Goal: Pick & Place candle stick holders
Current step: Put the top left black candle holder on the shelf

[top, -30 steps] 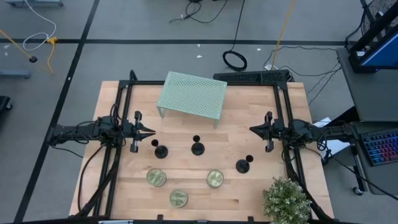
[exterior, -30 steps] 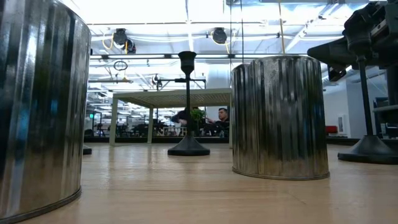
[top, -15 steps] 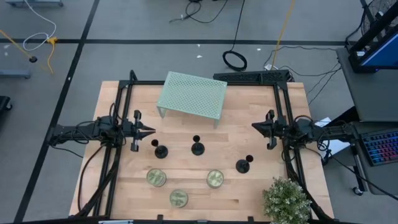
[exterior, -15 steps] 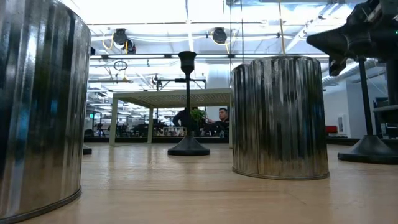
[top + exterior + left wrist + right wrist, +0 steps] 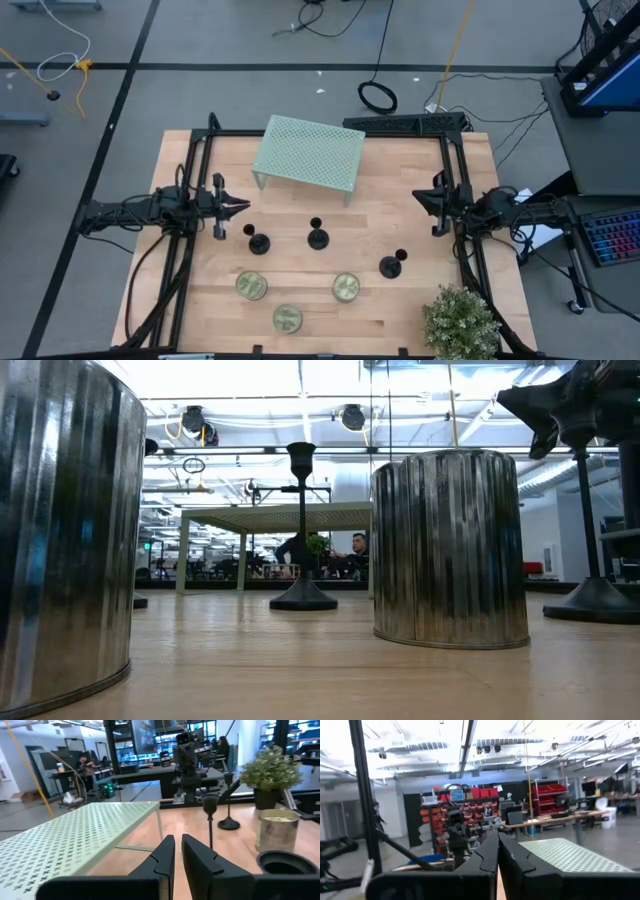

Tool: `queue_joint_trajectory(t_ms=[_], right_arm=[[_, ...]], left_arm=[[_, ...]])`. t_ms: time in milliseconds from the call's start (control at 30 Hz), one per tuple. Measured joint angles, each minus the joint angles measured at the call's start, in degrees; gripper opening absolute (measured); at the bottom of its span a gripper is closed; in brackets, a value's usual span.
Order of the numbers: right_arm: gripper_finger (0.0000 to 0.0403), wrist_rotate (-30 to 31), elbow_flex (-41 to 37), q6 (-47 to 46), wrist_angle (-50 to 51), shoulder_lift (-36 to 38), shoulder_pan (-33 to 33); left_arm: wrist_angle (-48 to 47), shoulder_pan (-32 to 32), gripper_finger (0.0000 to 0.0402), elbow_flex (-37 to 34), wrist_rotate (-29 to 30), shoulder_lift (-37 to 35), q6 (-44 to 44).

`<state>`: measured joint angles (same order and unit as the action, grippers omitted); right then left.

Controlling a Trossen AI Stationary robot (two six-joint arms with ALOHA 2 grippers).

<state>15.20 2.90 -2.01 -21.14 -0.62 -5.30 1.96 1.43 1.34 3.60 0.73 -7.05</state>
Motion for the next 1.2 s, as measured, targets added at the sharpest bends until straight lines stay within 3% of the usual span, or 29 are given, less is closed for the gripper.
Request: queue_joint_trajectory(t_ms=[333, 500, 667, 933, 1200], right_arm=[[0.0007, -0.3, 0.0, 0.8, 0.3, -1.7, 0.0], [0.0036, -0.3, 0.0, 1.8, -1.5, -5.8, 0.0], [0.0090, -0.4, 0.0, 2.8, -10.6, -11.7, 0.0], [0.0160, -7.8, 0.6, 6.2, -30.0, -22.5, 0.0], [0.0175, -7.9, 6.8, 10.0, -35.8, -31.8, 0.0]], left_arm=[[6.9, 0.0, 0.0042, 0.0, -3.6, 0.4, -2.8], [11.6, 0.0, 0.0042, 0.0, -3.0, 2.2, 0.1], [16.7, 0.0, 0.0042, 0.0, 0.8, 3.9, 0.2], [16.8, 0.0, 0.0046, 0.5, -5.0, 7.2, 3.0], [9.0, -1.8, 0.0145, 11.4, -5.1, 17.3, -0.1]])
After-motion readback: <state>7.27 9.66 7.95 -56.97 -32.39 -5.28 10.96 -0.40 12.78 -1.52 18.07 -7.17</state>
